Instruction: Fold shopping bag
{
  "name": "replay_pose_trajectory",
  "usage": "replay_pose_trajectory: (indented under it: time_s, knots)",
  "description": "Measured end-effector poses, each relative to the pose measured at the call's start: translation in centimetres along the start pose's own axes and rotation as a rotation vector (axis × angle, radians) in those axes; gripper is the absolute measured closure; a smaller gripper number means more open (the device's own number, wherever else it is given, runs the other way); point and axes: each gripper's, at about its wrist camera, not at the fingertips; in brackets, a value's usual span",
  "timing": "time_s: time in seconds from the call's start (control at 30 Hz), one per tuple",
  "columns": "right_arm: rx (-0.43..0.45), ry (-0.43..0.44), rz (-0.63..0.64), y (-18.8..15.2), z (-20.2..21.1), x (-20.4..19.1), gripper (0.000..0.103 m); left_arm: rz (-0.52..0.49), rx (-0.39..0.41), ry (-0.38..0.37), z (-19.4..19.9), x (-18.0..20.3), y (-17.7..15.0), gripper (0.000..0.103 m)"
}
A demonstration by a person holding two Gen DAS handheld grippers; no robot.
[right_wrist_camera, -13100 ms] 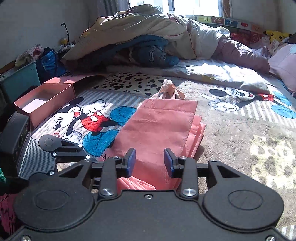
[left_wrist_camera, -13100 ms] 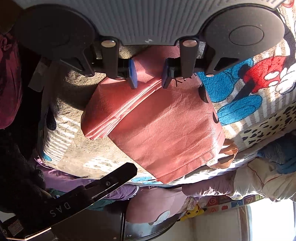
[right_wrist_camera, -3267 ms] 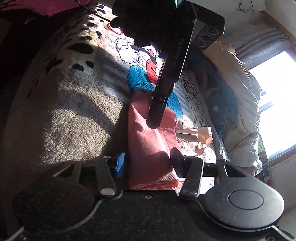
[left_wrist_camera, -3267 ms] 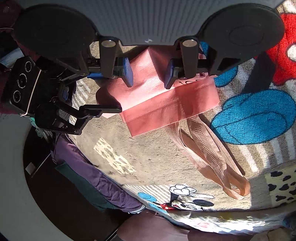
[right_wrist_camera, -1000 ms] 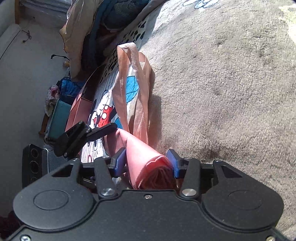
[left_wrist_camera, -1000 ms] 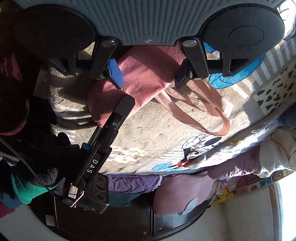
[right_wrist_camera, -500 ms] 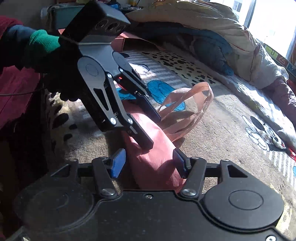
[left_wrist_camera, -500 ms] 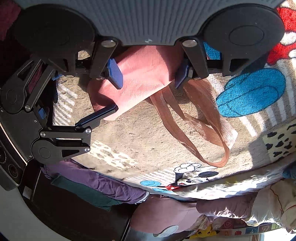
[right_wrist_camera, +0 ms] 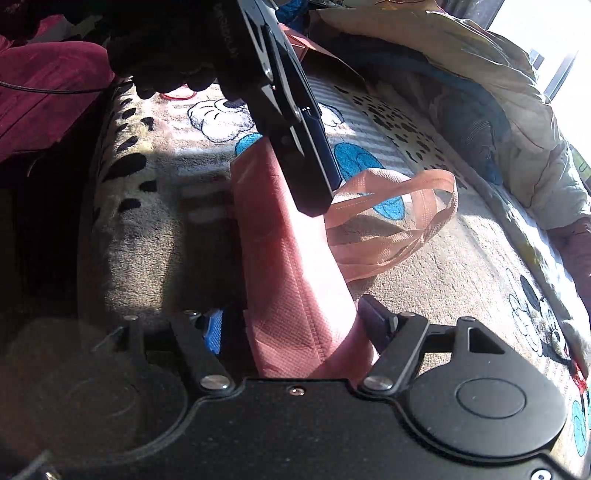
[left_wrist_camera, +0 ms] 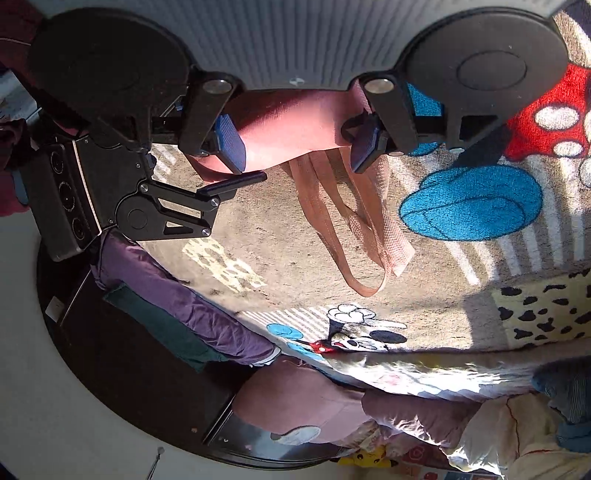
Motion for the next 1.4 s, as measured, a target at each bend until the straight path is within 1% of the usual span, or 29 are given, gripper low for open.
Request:
replay_pose_trajectory:
  time_s: [0.1, 0.13, 0.2, 0.23, 0.27, 0.37, 0.53, 0.6, 0.73, 0.77, 0.8, 0.83, 0.87, 0.9, 0.97, 1.03, 1.1, 1.17, 1.2, 1.27, 1.3, 1.33, 1.4]
  knots:
    - [-0.003, -0.008, -0.046, -0.3, 0.0, 0.4, 0.03, -0.21, -0.038, -0.034, 0.2, 2.9, -0.1, 0.041]
    - [-0.009, 0.005, -0.061, -0.3, -0.1, 0.7, 0.031, -0.317, -0.093, -0.02, -0.5, 4.0, -0.3, 0.041]
    - [-0.022, 0.041, -0.079, -0.3, -0.1, 1.3, 0.033, -0.513, -0.219, 0.032, -2.3, 5.6, -0.8, 0.041]
    - [-0.027, 0.064, -0.076, -0.2, 0.1, 1.3, 0.036, -0.592, -0.27, 0.053, -3.1, 6.2, -1.0, 0.041]
    - [-0.032, 0.087, -0.073, -0.2, 0.4, 1.4, 0.038, -0.617, -0.29, 0.058, -3.4, 6.1, -1.1, 0.041]
    - [-0.049, 0.133, -0.037, 0.5, -0.2, 1.2, 0.039, -0.695, -0.349, 0.074, -4.2, 5.9, -1.4, 0.041]
    - [-0.064, 0.193, -0.127, -0.1, -0.7, 2.1, 0.041, -0.824, -0.449, 0.1, -5.5, 5.6, -2.1, 0.044]
    - [-0.071, 0.235, -0.229, -0.5, -0.9, 2.8, 0.041, -0.876, -0.489, 0.111, -6.1, 5.5, -2.3, 0.044]
    - [-0.077, 0.36, -0.512, -2.1, -1.6, 5.4, 0.042, -0.979, -0.569, 0.132, -7.1, 5.3, -2.8, 0.044]
    - [-0.076, 0.383, -0.567, -2.5, -1.8, 5.8, 0.042, -0.974, -0.58, 0.131, -7.3, 5.1, -2.6, 0.044]
    - [-0.076, 0.406, -0.622, -3.0, -2.0, 6.2, 0.042, -0.889, -0.567, 0.116, -7.2, 4.6, -1.7, 0.049]
    - [-0.074, 0.42, -0.66, -3.3, -2.0, 6.4, 0.042, -0.804, -0.554, 0.1, -7.2, 4.1, -0.9, 0.052]
    - [-0.071, 0.428, -0.686, -3.5, -2.0, 6.3, 0.042, -0.717, -0.55, 0.08, -7.1, 3.7, 0.0, 0.052]
    - [-0.068, 0.43, -0.694, -3.5, -1.9, 6.2, 0.042, -0.625, -0.575, 0.049, -6.9, 3.4, 0.9, 0.053]
    - [-0.066, 0.42, -0.667, -2.9, -1.4, 5.3, 0.042, -0.451, -0.622, -0.011, -6.7, 2.8, 2.7, 0.053]
    - [-0.072, 0.42, -0.628, -2.3, -1.0, 4.5, 0.041, -0.361, -0.667, -0.059, -7.0, 1.6, 3.6, 0.053]
    - [-0.079, 0.392, -0.586, -1.6, -0.8, 3.8, 0.039, -0.277, -0.705, -0.106, -7.5, 0.3, 4.4, 0.052]
    - [-0.09, 0.336, -0.55, -0.9, -0.5, 3.2, 0.036, -0.211, -0.733, -0.146, -8.1, -0.8, 5.2, 0.052]
    - [-0.094, 0.271, -0.517, -0.5, -0.1, 2.9, 0.035, -0.179, -0.743, -0.164, -8.4, -1.4, 5.6, 0.052]
    - [-0.101, 0.105, -0.404, 0.1, 0.9, 2.3, 0.028, -0.124, -0.747, -0.186, -8.9, -2.4, 6.0, 0.052]
    - [-0.093, 0.019, -0.336, 0.3, 1.6, 1.7, 0.028, -0.101, -0.752, -0.198, -9.1, -2.8, 6.1, 0.051]
    - [-0.066, -0.05, -0.268, 0.6, 2.7, 1.0, 0.028, -0.083, -0.761, -0.21, -9.4, -3.1, 6.1, 0.05]
    - [-0.007, -0.132, -0.174, 1.0, 4.3, -0.3, 0.027, -0.06, -0.769, -0.217, -9.8, -3.5, 6.0, 0.05]
Point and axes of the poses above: each gripper's, at about its wrist camera, not at the fingertips, and z roughly against the way its jaws point, x to its right, y to its top, and after that the axes turned 13 degrees about -y, right-handed
